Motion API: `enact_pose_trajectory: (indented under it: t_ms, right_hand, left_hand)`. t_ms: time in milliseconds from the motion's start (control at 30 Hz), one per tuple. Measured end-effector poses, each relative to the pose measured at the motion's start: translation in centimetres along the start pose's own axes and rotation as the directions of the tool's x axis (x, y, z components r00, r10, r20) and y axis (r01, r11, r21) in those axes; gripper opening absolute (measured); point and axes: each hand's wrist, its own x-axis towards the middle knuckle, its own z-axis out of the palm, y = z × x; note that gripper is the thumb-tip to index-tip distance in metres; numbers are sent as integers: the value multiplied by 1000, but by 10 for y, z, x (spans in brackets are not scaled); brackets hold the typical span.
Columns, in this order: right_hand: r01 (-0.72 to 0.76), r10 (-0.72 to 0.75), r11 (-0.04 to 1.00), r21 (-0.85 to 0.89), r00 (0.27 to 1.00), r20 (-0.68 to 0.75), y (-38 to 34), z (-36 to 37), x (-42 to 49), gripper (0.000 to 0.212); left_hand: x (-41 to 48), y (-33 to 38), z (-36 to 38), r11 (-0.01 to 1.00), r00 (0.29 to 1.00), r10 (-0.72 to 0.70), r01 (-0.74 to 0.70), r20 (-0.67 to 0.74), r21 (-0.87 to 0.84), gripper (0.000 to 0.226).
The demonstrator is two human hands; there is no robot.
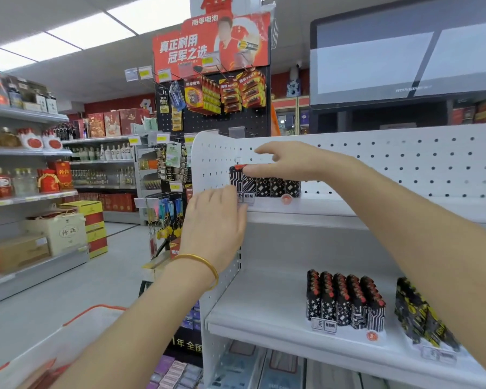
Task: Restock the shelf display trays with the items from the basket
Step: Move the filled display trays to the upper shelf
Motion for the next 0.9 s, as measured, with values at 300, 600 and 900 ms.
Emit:
enact_pose_trajectory:
  t_ms: [300,600,900]
  right_hand:
    - [-60,62,997,-45,997,46,11,-1,-22,65]
    - [-7,7,1000,6,1000,20,5,5,-17,50]
    - [16,-2,999,37,942,-334,1,-24,-92,52]
  left_hand:
    - [-4,1,10,999,995,-6,2,-97,-36,36]
    - [-7,3,8,1000,991,13,-10,-132,19,26]
    - [-40,25,-9,996,968,49,-66,-248,-60,40]
